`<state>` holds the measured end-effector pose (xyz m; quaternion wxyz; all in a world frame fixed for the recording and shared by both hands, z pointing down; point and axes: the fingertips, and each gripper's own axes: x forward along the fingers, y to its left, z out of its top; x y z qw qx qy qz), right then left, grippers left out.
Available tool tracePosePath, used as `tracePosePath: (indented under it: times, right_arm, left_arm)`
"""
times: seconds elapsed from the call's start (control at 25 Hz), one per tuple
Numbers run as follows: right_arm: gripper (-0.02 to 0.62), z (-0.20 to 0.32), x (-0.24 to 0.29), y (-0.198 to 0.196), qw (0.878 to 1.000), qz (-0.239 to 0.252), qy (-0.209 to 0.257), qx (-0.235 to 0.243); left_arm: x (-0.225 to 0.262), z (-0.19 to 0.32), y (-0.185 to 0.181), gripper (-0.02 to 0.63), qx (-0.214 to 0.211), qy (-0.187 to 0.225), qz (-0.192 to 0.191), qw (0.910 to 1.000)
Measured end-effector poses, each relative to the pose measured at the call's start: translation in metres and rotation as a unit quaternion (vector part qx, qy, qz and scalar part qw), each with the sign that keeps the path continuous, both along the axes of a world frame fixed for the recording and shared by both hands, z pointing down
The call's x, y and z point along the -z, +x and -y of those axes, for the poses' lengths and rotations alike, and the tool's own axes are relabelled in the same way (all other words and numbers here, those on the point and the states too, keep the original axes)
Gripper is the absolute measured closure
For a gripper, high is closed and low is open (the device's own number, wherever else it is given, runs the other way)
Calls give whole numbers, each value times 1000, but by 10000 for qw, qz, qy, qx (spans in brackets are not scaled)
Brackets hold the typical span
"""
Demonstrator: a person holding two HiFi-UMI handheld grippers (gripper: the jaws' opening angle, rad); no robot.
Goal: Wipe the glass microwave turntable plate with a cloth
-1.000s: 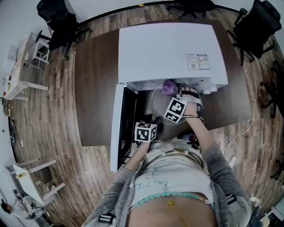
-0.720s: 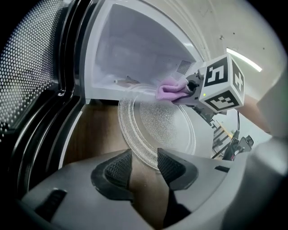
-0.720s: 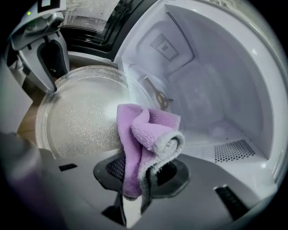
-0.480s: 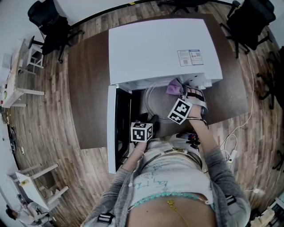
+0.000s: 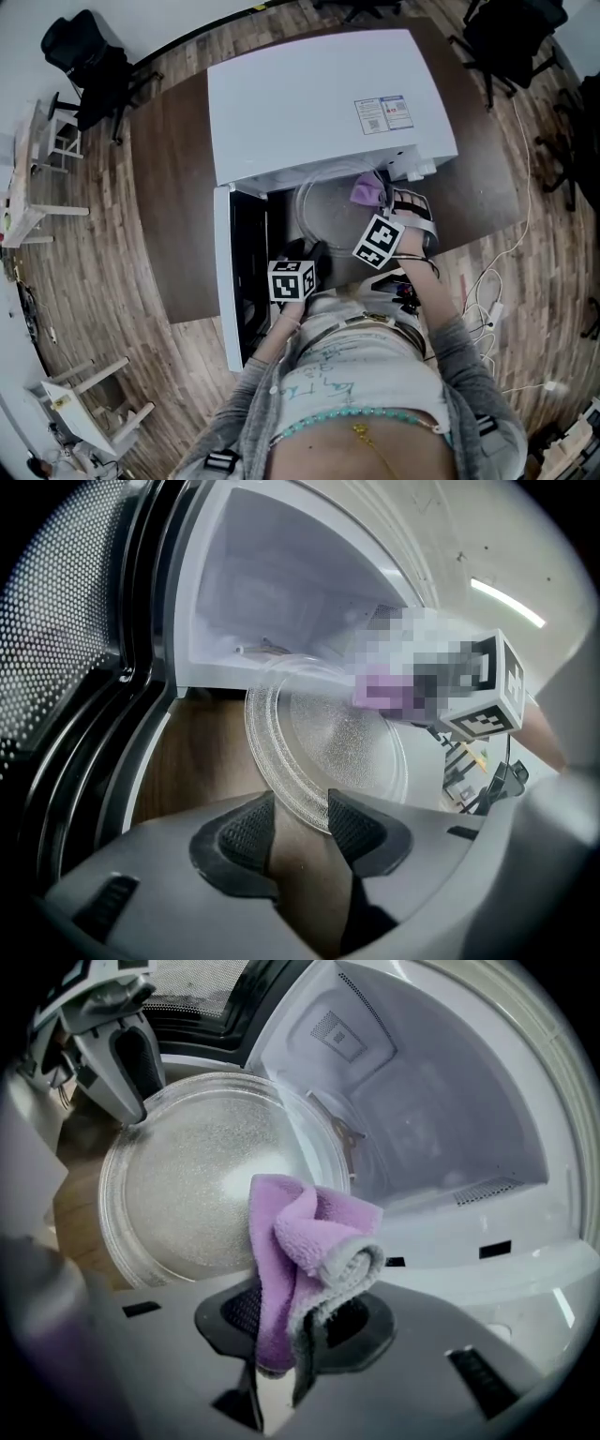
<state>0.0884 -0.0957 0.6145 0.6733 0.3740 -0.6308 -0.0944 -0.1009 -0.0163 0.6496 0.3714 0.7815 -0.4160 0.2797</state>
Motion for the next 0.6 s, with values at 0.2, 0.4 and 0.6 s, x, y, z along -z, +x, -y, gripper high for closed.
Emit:
tracePosePath:
  times: [0.2, 0.4, 0.6]
  right_arm:
    - [481, -17, -5, 4, 9998, -15, -157, -81]
    - [480, -35, -11, 2, 9993, -3, -361, -105]
    - [481, -54, -18, -6, 9983, 10, -580, -26]
  left_arm:
    - [0, 0, 0, 414, 2, 9, -5, 10000]
    - [0, 0, 0, 414, 17, 28, -9, 10000]
    - [0, 0, 0, 414, 16, 26, -11, 10000]
